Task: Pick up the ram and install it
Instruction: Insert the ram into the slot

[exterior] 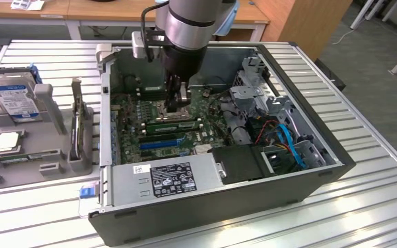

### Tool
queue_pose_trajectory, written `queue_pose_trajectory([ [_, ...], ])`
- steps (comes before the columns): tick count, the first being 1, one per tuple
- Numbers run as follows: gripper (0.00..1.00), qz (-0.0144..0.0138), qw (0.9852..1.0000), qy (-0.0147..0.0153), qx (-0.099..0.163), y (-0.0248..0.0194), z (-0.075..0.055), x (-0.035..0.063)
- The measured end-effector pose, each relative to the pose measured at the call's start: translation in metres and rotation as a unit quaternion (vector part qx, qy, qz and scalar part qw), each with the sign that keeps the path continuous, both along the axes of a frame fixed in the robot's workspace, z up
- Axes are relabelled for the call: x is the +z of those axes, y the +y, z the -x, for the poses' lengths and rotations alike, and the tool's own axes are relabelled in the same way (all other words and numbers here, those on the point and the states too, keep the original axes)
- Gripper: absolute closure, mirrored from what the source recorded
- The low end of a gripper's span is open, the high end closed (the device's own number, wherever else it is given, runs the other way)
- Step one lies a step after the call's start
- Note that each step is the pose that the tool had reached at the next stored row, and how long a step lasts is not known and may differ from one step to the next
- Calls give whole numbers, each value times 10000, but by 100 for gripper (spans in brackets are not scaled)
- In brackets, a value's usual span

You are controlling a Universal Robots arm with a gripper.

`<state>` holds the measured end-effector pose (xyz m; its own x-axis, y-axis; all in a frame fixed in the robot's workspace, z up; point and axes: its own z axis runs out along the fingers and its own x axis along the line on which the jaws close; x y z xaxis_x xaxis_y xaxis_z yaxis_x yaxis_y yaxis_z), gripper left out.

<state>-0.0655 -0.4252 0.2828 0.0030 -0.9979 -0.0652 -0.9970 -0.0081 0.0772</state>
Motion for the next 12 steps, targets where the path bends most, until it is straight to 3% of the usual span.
queue_pose_trajectory([
  [2, 74, 5, 10000, -36, 13, 0, -1, 1],
  [8, 76, 7, 10000, -36, 14, 0, 0, 2],
  [12, 89, 7, 10000, -36, 15, 0, 0, 2],
])
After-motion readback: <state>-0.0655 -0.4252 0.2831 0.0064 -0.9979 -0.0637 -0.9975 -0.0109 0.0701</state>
